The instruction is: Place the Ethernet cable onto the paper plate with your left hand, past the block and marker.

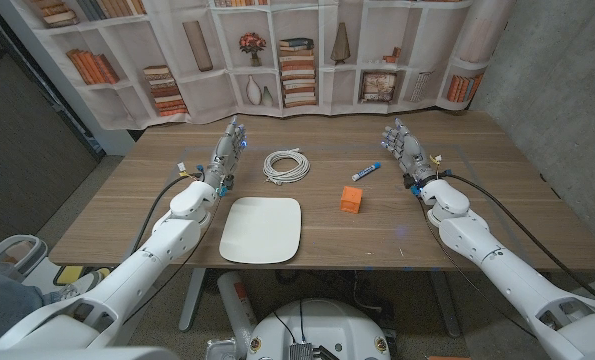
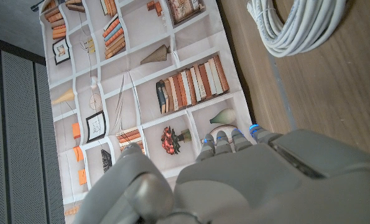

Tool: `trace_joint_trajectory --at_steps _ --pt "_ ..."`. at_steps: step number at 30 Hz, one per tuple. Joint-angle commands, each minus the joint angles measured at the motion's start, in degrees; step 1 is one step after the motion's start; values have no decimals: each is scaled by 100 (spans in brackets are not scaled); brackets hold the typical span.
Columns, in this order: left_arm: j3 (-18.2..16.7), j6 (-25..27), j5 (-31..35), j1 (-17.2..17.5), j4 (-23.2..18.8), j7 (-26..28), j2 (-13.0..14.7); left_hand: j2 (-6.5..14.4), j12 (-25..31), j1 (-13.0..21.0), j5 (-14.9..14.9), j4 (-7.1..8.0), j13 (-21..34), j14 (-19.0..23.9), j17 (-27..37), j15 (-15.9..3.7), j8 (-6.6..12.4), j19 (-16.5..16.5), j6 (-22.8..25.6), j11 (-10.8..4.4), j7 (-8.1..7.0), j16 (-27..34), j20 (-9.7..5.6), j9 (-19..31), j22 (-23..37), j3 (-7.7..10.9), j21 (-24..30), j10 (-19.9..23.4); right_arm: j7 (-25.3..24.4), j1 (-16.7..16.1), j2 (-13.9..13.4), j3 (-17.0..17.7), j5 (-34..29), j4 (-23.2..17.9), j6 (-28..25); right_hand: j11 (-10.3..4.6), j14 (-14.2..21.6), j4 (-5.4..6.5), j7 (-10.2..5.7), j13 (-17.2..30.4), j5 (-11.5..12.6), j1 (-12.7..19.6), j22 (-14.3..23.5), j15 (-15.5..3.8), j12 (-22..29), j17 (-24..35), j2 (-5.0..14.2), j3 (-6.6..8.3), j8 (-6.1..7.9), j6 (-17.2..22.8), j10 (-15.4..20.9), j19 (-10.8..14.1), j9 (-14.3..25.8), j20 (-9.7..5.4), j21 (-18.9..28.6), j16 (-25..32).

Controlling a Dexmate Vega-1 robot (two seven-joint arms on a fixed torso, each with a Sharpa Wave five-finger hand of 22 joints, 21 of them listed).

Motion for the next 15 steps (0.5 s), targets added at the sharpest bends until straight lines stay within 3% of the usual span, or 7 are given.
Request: trace_joint_trajectory --at_steps 1,15 --pt "4 104 5 -77 3 -78 71 13 32 52 42 -1 22 -72 24 0 34 -163 -55 13 0 19 -254 9 27 35 19 -70 -7 75 139 -60 -12 104 72 -4 48 -9 8 8 23 42 20 -9 17 10 11 39 27 42 29 53 12 -93 15 19" --pt "-26 26 25 -11 -73 -133 156 60 75 105 76 -23 23 48 23 17 68 -152 62 25 38 59 -197 11 28 38 28 62 -23 91 149 -85 -49 142 67 -18 49 -24 10 7 12 56 21 -9 8 12 24 45 16 48 47 63 13 -84 -11 2"
